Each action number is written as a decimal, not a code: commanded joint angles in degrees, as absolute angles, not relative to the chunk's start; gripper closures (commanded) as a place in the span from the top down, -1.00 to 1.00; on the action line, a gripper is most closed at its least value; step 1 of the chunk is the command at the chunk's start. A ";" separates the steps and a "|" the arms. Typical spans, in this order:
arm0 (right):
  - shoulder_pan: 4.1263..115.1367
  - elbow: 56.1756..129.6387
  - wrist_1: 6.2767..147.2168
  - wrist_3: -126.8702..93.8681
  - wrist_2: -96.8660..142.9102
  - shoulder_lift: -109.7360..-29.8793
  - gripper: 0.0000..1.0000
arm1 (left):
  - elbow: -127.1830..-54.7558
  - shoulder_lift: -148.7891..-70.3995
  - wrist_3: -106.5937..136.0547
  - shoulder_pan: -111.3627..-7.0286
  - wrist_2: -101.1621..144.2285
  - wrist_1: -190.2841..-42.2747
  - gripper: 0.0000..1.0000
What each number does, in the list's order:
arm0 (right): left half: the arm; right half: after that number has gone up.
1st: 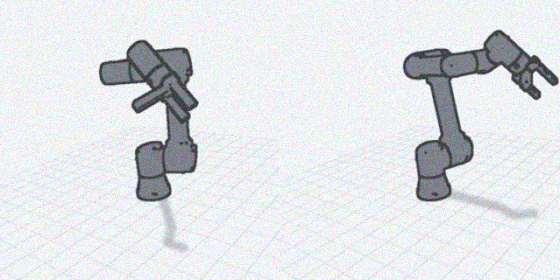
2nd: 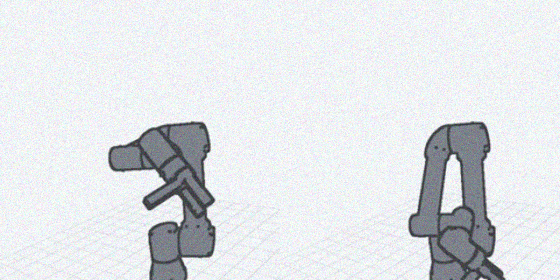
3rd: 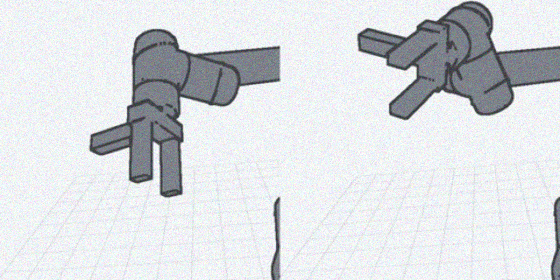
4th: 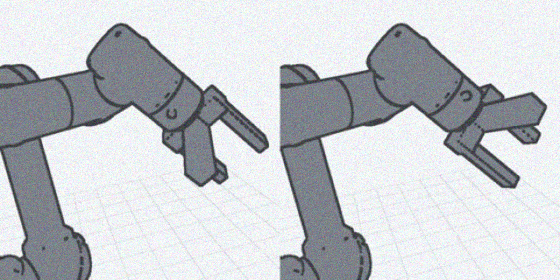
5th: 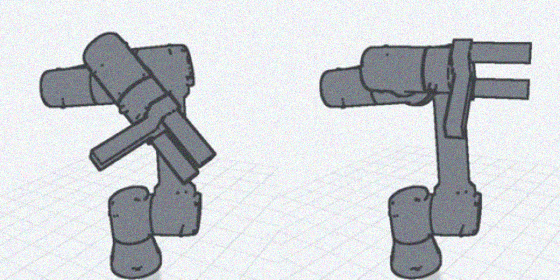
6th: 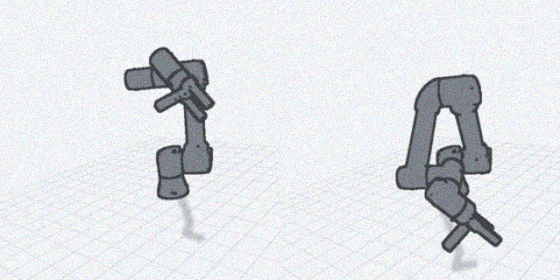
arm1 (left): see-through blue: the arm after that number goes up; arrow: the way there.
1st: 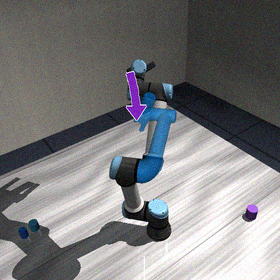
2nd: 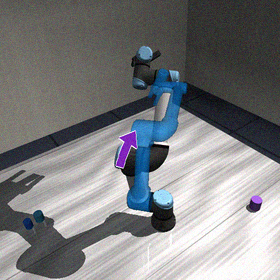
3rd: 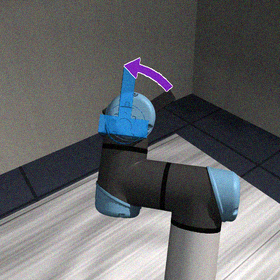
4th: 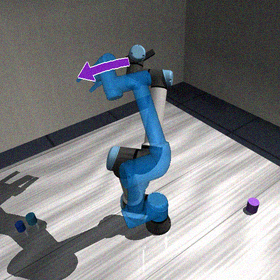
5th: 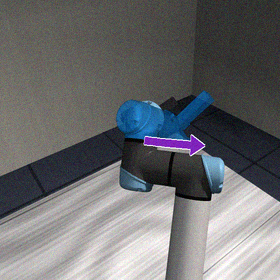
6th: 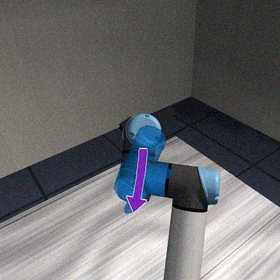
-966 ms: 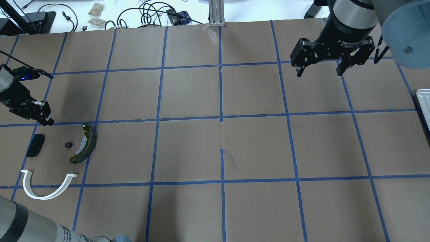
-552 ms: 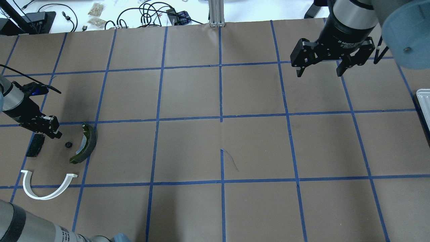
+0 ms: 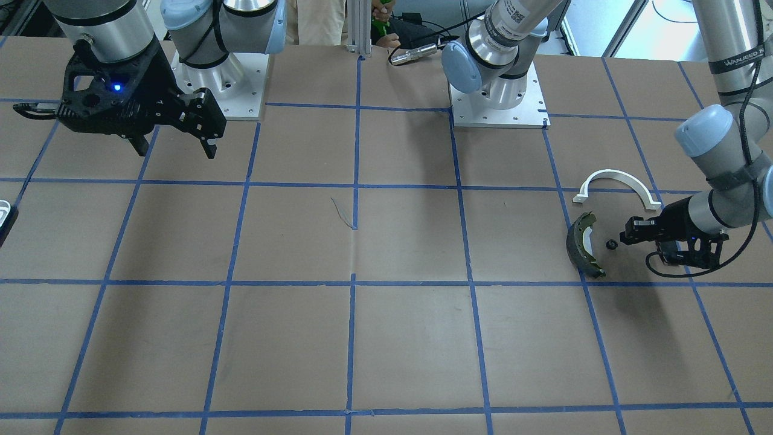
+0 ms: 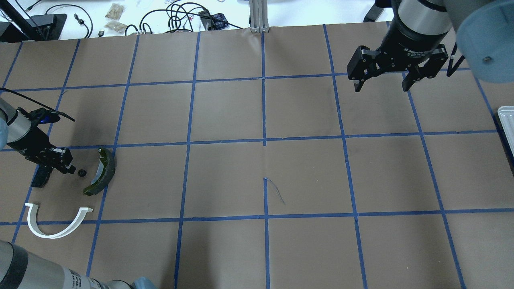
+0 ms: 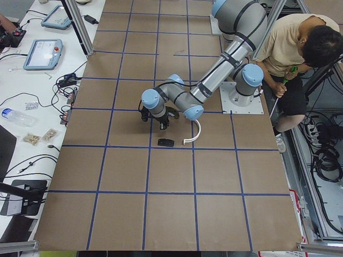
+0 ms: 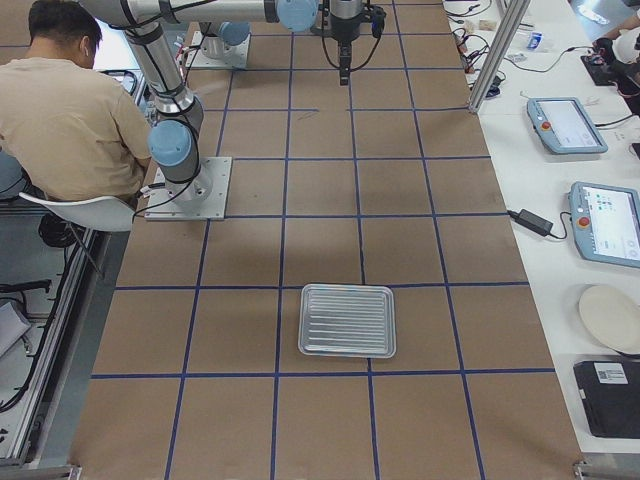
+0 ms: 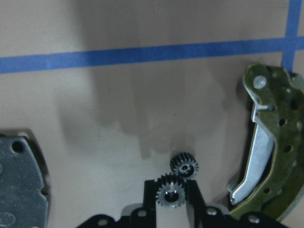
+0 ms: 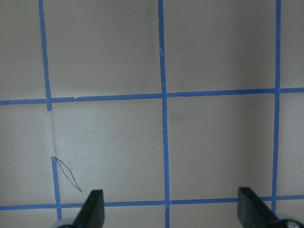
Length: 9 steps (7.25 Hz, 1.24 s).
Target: Place bearing gear from tray to pile
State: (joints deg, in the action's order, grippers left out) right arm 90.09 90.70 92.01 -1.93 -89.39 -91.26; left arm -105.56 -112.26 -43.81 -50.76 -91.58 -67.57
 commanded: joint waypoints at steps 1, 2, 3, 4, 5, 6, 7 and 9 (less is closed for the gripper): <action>90.09 90.70 92.02 -1.93 -89.38 -91.23 1.00 | -105.64 -113.02 -44.91 -50.36 -91.58 -66.45 -1.00; 90.09 90.70 92.02 -1.93 -89.38 -91.23 1.00 | -105.73 -113.11 -44.74 -50.36 -91.67 -66.10 -1.00; 90.09 90.70 92.02 -1.93 -89.38 -91.23 1.00 | -105.73 -113.03 -44.74 -50.36 -92.98 -66.35 -0.77; 90.09 90.70 92.02 -1.93 -89.38 -91.23 1.00 | -105.82 -113.03 -44.74 -50.36 -93.86 -66.18 0.25; 90.09 90.70 92.02 -1.93 -89.38 -91.23 1.00 | -105.73 -112.85 -44.56 -50.45 -93.87 -66.18 0.80; 90.09 90.70 92.02 -1.93 -89.38 -91.23 1.00 | -105.56 -112.59 -44.13 -50.54 -93.95 -66.36 1.00; 90.09 90.70 92.02 -1.85 -89.38 -91.23 1.00 | -105.03 -112.07 -43.86 -51.06 -93.87 -67.05 1.00; 90.09 90.70 92.02 -1.85 -89.38 -91.32 1.00 | -101.98 -108.74 -35.99 -53.07 -92.99 -72.30 1.00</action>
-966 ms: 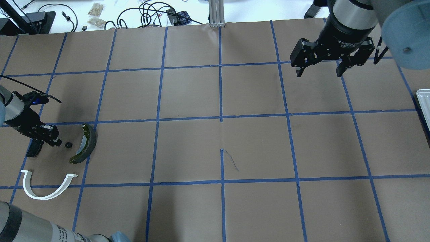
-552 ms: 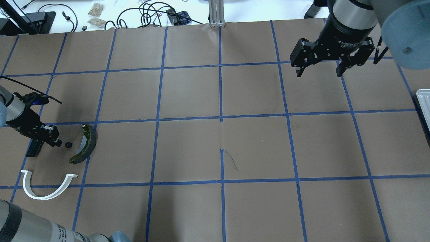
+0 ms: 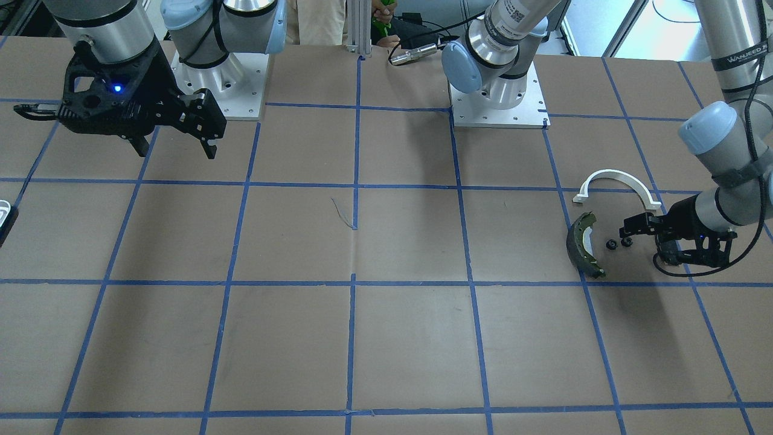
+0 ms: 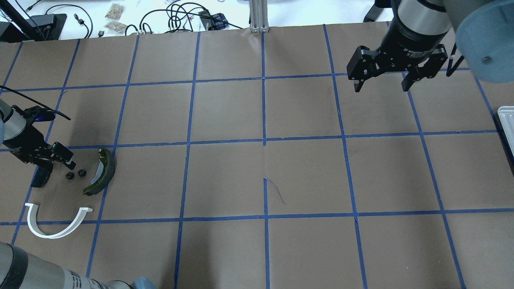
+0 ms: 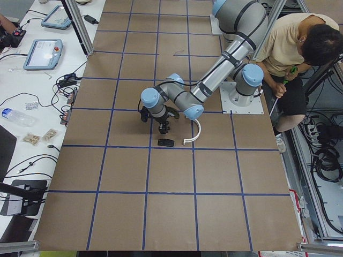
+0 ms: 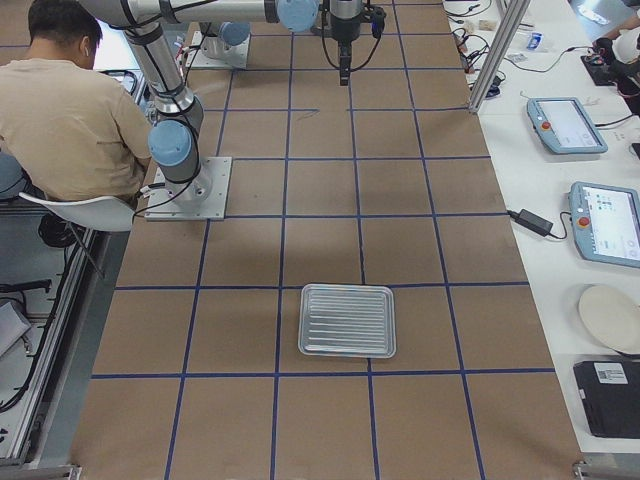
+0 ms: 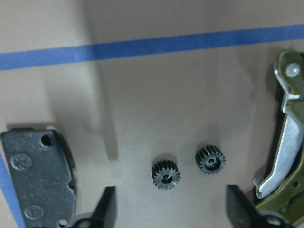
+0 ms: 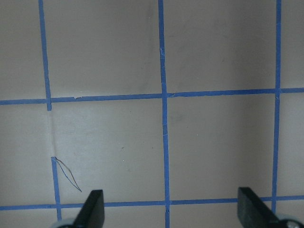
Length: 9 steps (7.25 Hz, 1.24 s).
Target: Place bearing gear from tray to pile
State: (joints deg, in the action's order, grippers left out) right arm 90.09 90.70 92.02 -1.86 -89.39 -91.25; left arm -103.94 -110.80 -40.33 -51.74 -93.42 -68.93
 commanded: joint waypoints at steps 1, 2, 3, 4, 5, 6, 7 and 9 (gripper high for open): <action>90.09 90.70 92.02 -1.85 -89.38 -91.23 1.00 | -98.47 -106.02 -33.60 -55.96 -93.25 -77.29 1.00; 90.09 90.70 92.02 -1.85 -89.47 -91.32 1.00 | -94.09 -103.30 -31.49 -59.12 -92.99 -84.74 1.00; 90.09 90.70 92.02 -1.76 -89.39 -91.32 1.00 | -89.61 -101.62 -29.99 -63.07 -92.90 -89.16 1.00; 90.09 90.70 92.02 -1.76 -89.47 -91.32 1.00 | -87.99 -100.56 -29.88 -67.89 -92.90 -89.12 1.00; 90.09 90.70 92.02 -1.76 -89.47 -91.32 1.00 | -87.46 -99.50 -28.23 -72.64 -93.94 -88.77 1.00; 90.09 90.70 92.02 -1.76 -89.47 -91.32 1.00 | -87.36 -98.10 -23.78 -75.90 -93.61 -88.77 1.00; 90.09 90.70 92.02 -1.76 -89.47 -91.32 1.00 | -87.89 -96.08 -20.69 -78.11 -93.17 -88.77 1.00; 90.09 90.70 92.02 -1.76 -89.47 -91.32 1.00 | -89.37 -93.26 -11.83 -83.29 -88.27 -89.12 1.00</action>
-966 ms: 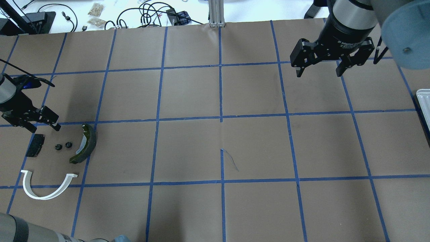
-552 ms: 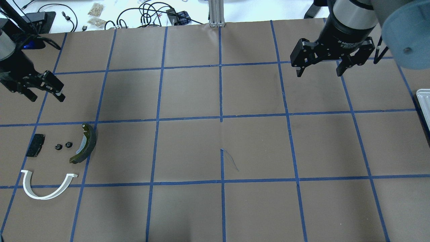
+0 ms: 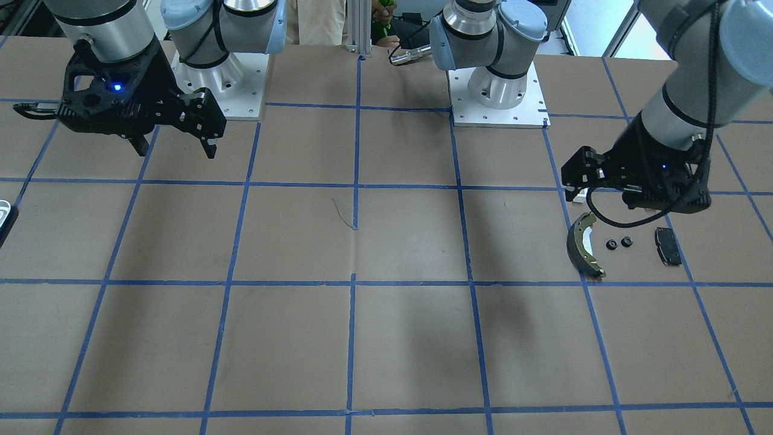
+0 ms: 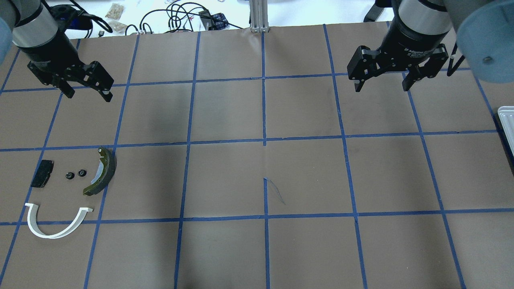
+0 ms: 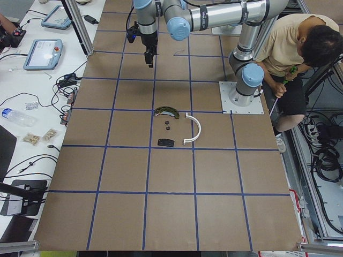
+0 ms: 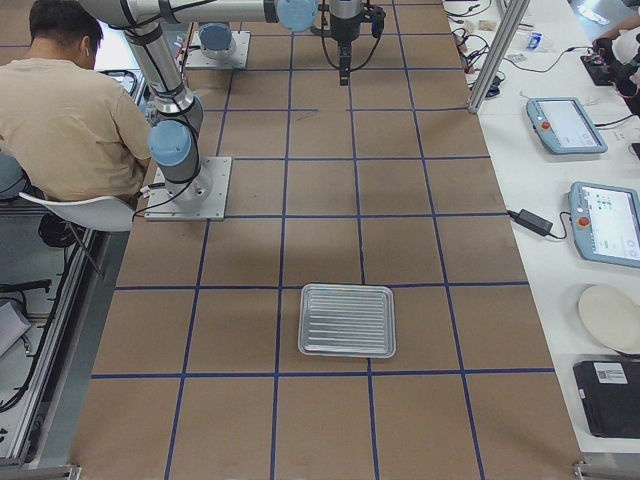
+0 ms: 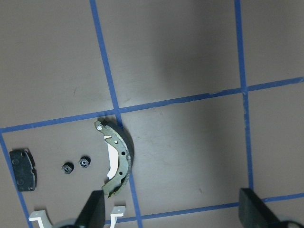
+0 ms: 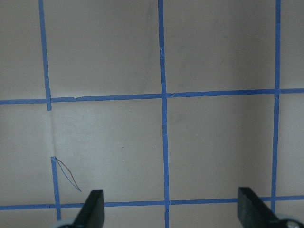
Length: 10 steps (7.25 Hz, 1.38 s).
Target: Place bearing gear from tray to pile
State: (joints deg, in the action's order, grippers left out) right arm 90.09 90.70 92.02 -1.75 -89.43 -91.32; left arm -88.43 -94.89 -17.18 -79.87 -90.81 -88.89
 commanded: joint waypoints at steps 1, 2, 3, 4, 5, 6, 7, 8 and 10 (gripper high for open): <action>90.09 90.70 92.02 -1.76 -89.47 -91.32 1.00 | -90.60 -92.03 -11.08 -86.37 -88.76 -88.95 1.00; 90.09 90.70 92.02 -1.76 -89.47 -91.32 1.00 | -91.57 -91.06 -10.99 -87.53 -88.94 -89.03 1.00; 90.09 90.70 92.02 -1.76 -89.47 -91.32 1.00 | -92.28 -90.01 -11.33 -87.54 -88.95 -89.38 1.00; 90.09 90.70 92.02 -1.76 -89.47 -91.32 1.00 | -92.89 -89.13 -11.42 -87.54 -88.95 -89.47 1.00; 90.09 90.70 92.02 -1.76 -89.47 -91.32 1.00 | -93.86 -88.86 -11.60 -87.54 -89.82 -89.47 1.00; 90.09 90.70 92.02 -1.76 -89.47 -91.32 1.00 | -94.82 -88.60 -11.69 -87.54 -90.96 -88.95 1.00; 90.09 90.70 92.02 -1.76 -89.47 -91.32 1.00 | -95.27 -88.42 -11.69 -87.54 -90.88 -88.86 1.00; 90.09 90.62 92.11 -1.76 -89.47 -91.23 1.00 | -95.19 -88.42 -11.69 -87.54 -90.53 -88.86 1.00; 90.09 90.62 92.11 -1.67 -89.47 -91.23 1.00 | -95.10 -88.50 -11.69 -87.54 -90.61 -88.77 1.00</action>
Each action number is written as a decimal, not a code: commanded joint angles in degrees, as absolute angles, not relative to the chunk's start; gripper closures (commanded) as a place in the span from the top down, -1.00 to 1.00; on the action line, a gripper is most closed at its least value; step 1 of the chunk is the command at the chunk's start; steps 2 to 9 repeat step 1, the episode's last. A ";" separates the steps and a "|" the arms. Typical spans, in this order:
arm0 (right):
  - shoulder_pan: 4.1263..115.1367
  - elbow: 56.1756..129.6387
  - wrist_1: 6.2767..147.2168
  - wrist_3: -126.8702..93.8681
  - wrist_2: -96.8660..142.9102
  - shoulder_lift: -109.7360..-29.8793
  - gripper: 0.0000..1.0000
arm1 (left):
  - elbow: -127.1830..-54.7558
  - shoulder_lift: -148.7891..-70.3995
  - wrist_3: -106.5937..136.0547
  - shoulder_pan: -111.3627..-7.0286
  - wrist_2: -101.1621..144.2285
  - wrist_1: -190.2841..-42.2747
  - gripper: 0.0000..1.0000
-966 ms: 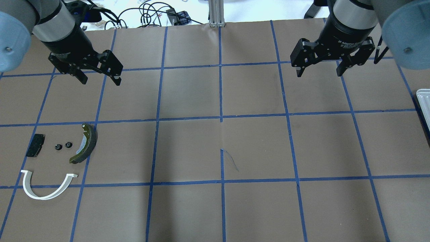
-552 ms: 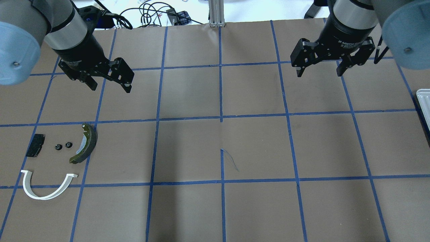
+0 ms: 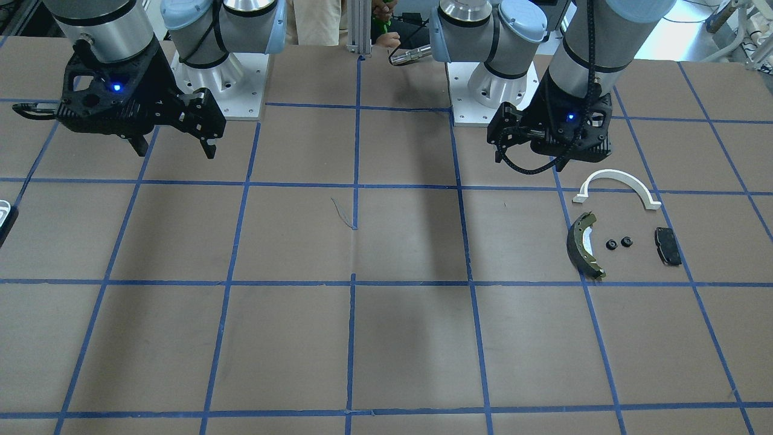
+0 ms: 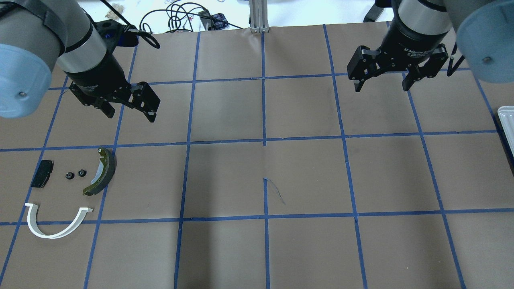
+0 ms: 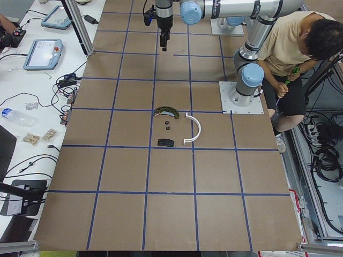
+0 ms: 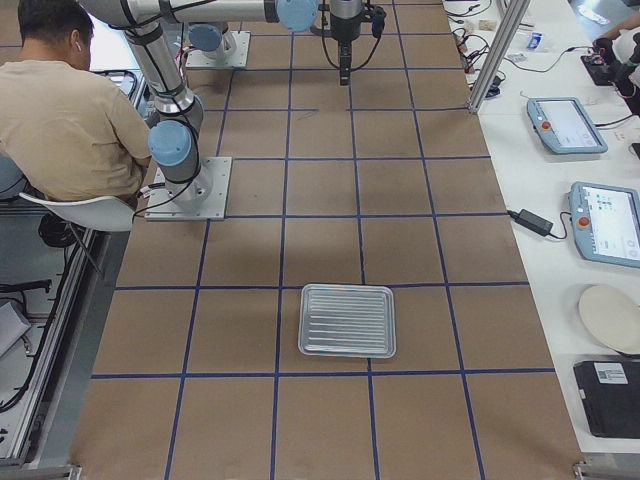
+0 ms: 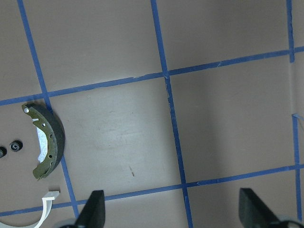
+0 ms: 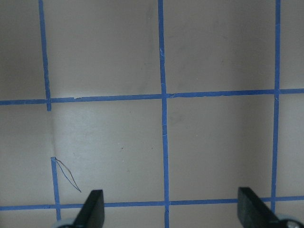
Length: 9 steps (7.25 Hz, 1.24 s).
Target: Place bearing gear from tray to pile
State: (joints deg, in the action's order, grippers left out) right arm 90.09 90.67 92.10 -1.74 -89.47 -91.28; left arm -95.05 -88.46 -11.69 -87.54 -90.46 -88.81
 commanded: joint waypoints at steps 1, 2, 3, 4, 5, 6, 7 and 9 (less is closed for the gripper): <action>90.00 90.70 92.11 -1.76 -89.47 -91.23 1.00 | -95.10 -88.51 -11.69 -87.54 -90.70 -88.77 1.00; 90.00 90.70 92.11 -1.76 -89.47 -91.23 1.00 | -95.10 -88.51 -11.69 -87.54 -90.70 -88.77 1.00; 90.00 90.70 92.11 -1.76 -89.47 -91.23 1.00 | -95.10 -88.51 -11.69 -87.54 -90.70 -88.77 1.00; 90.00 90.70 92.11 -1.76 -89.47 -91.23 1.00 | -95.10 -88.51 -11.69 -87.54 -90.70 -88.77 1.00; 90.00 90.70 92.11 -1.76 -89.47 -91.23 1.00 | -95.10 -88.51 -11.69 -87.54 -90.70 -88.77 1.00; 90.00 90.70 92.11 -1.76 -89.47 -91.23 1.00 | -95.10 -88.51 -11.69 -87.54 -90.70 -88.77 1.00; 90.00 90.70 92.11 -1.76 -89.47 -91.23 1.00 | -95.10 -88.51 -11.69 -87.54 -90.70 -88.77 1.00; 90.00 90.70 92.11 -1.76 -89.47 -91.23 1.00 | -95.10 -88.51 -11.69 -87.54 -90.70 -88.77 1.00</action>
